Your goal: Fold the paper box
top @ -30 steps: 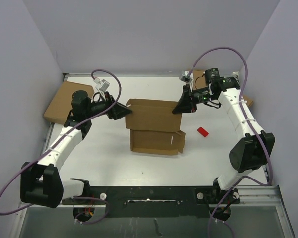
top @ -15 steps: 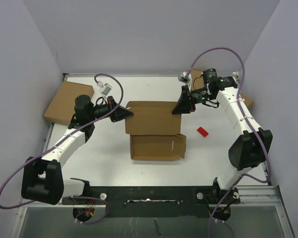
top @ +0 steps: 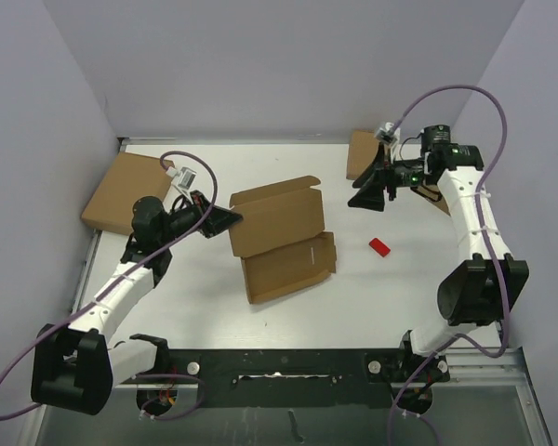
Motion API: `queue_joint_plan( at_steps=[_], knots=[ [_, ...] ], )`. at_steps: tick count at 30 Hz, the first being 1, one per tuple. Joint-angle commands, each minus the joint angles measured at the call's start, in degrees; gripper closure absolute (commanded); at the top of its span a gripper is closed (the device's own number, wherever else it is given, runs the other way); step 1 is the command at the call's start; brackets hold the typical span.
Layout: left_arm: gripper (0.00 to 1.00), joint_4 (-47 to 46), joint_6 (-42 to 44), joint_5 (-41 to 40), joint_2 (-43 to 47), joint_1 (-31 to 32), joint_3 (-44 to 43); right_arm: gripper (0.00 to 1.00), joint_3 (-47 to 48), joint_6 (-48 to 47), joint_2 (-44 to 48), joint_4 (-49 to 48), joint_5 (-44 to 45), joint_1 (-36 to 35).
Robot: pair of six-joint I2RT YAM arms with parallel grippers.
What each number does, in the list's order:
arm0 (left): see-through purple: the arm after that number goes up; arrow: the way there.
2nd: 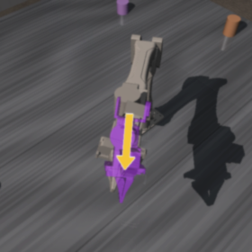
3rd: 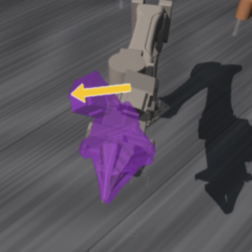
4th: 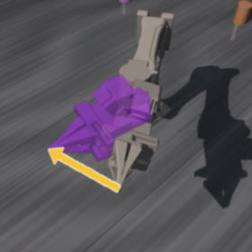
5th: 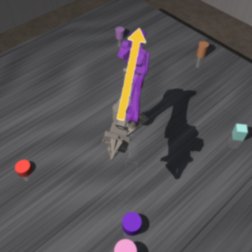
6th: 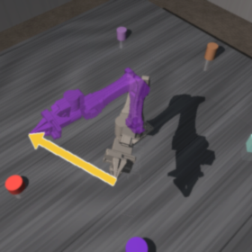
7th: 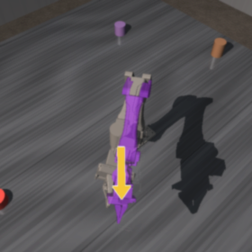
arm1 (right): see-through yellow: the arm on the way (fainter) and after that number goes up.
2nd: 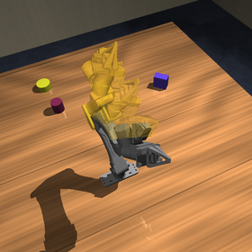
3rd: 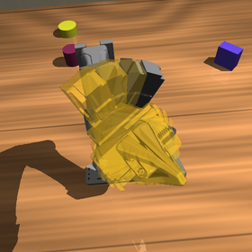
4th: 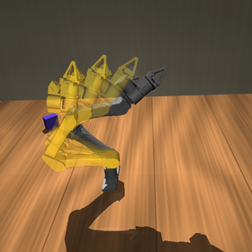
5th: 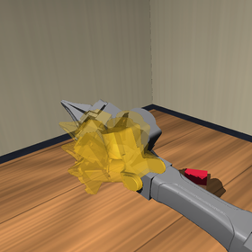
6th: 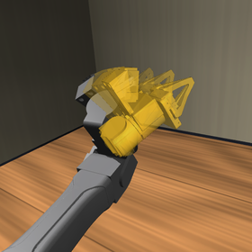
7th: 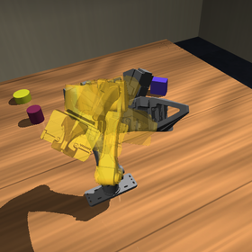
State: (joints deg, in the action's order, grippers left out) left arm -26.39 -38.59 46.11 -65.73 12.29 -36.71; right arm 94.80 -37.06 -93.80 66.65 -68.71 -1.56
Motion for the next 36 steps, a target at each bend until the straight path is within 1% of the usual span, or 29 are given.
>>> queue_joint_plan(
  at_steps=[1,7,10,16,19,24,26,31,36],
  knots=[
    [1.00,0.30,-1.94,-5.63,3.62,-0.18,0.92,0.22,-1.82,-0.49,7.00,-2.45,-3.45,3.08],
    [1.00,5.08,-2.07,-9.01,6.17,-0.67,1.63,0.22,-10.37,0.84,12.25,-9.27,-2.23,3.85],
    [1.00,7.47,-2.15,-12.17,7.17,-0.84,1.72,0.22,-13.43,1.10,13.88,-11.98,-1.14,3.85],
    [1.00,11.36,-2.07,-15.28,8.68,-0.96,1.26,0.22,-19.09,1.16,13.82,-16.89,0.84,3.79],
    [1.00,12.81,-1.78,-16.06,8.65,-0.96,1.27,0.22,-21.55,1.45,12.39,-19.96,1.58,3.21],
    [1.00,12.69,0.49,-16.16,9.36,-1.02,2.81,0.23,-25.42,5.16,8.37,-26.56,9.89,-0.98],
    [1.00,12.25,1.67,-16.17,10.12,-1.06,3.76,0.23,-26.68,7.73,6.47,-29.22,11.70,-2.03],
    [1.00,10.57,2.29,-15.15,10.36,-1.40,5.85,0.24,-28.39,12.83,-0.46,-33.28,12.13,-2.34],
    [1.00,7.33,2.50,-14.55,10.79,-1.45,7.81,0.25,-28.70,13.80,-5.86,-33.44,11.40,-3.75]
  ],
)
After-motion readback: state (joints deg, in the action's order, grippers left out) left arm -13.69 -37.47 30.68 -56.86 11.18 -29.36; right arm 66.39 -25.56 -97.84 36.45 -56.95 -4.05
